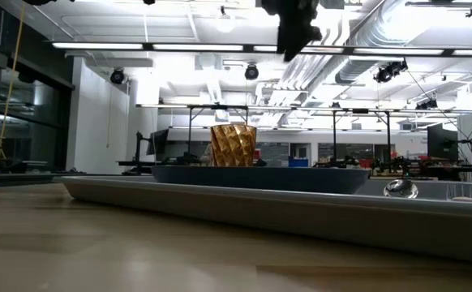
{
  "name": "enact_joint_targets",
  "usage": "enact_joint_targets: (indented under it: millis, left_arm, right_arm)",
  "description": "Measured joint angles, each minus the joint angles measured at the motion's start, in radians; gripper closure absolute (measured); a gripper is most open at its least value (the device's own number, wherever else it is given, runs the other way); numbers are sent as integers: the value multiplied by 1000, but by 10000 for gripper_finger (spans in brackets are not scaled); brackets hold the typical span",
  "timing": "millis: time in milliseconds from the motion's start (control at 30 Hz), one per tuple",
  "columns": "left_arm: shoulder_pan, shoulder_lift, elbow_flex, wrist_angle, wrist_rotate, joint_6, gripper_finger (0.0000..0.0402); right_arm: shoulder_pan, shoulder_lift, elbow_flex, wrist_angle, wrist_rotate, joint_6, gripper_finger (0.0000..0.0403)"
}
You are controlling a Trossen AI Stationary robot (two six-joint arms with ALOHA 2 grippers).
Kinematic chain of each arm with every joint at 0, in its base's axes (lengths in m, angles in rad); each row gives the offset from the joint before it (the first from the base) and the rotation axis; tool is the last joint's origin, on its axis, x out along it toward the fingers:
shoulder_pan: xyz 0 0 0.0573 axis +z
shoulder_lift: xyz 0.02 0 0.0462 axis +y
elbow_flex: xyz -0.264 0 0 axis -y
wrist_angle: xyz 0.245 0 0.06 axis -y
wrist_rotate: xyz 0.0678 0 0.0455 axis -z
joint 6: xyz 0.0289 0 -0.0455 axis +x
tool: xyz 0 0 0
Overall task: Pick and place plate/cup/fork/spoon on tray
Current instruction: Return to Home Position
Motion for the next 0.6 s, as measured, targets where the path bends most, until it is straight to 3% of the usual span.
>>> enact_joint_targets:
  millis: [467,600]
  left_arm:
    - [0,0,0,-15,-26,-10,253]
    - [0,0,0,-27,-26,-10,253]
  right_arm:
    - [84,-223,-2,-21,50,2,226]
    - [100,-338,-173,84,45,33,226]
